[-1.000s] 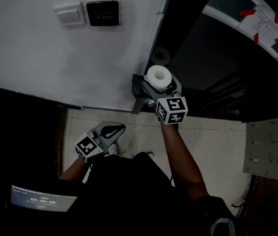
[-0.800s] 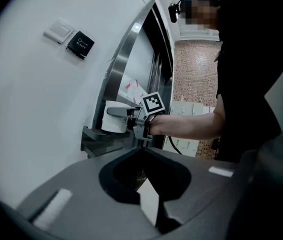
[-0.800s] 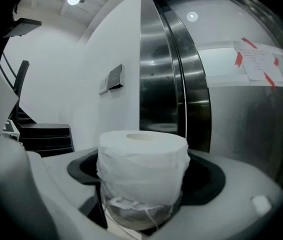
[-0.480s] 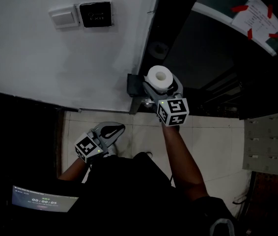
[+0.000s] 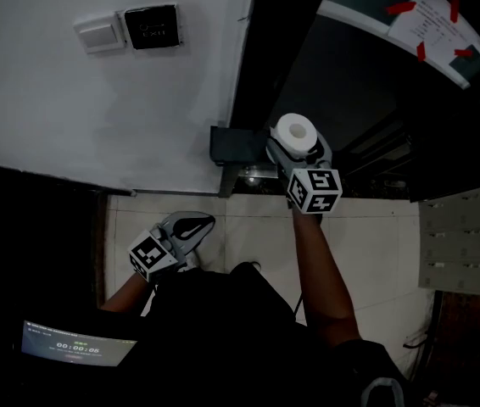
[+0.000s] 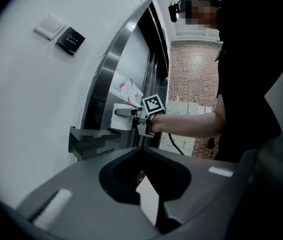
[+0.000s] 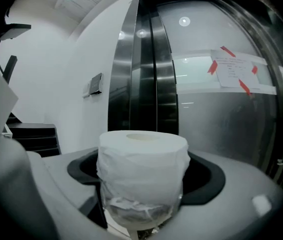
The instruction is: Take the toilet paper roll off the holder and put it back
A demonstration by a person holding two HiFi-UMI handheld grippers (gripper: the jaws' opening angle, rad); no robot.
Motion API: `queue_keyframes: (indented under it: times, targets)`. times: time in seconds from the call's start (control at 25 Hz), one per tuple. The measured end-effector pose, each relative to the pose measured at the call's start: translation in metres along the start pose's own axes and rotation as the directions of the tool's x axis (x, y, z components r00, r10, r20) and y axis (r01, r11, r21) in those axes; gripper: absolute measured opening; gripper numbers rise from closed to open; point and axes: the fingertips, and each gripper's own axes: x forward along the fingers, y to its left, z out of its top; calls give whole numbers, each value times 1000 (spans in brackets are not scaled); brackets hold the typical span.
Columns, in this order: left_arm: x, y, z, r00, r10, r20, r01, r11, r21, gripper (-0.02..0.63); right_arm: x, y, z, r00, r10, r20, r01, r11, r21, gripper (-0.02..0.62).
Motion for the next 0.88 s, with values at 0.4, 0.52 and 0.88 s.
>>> queue_keyframes:
  times: [0.4, 0.52, 0.88]
  targets:
    - [2, -6, 3, 1000, 4, -8, -4, 1000, -16, 5, -17, -50, -19, 997, -79, -15, 80, 996, 40, 457]
    - [2, -5, 0, 1000, 7, -7, -7, 1000, -5, 5, -16, -56, -26, 996, -86, -22, 87, 995, 48, 457]
    - [-5, 2, -3, 1000, 24, -11, -24, 1000, 0, 5, -9, -75, -72, 994, -113, 2, 105, 930, 353, 457]
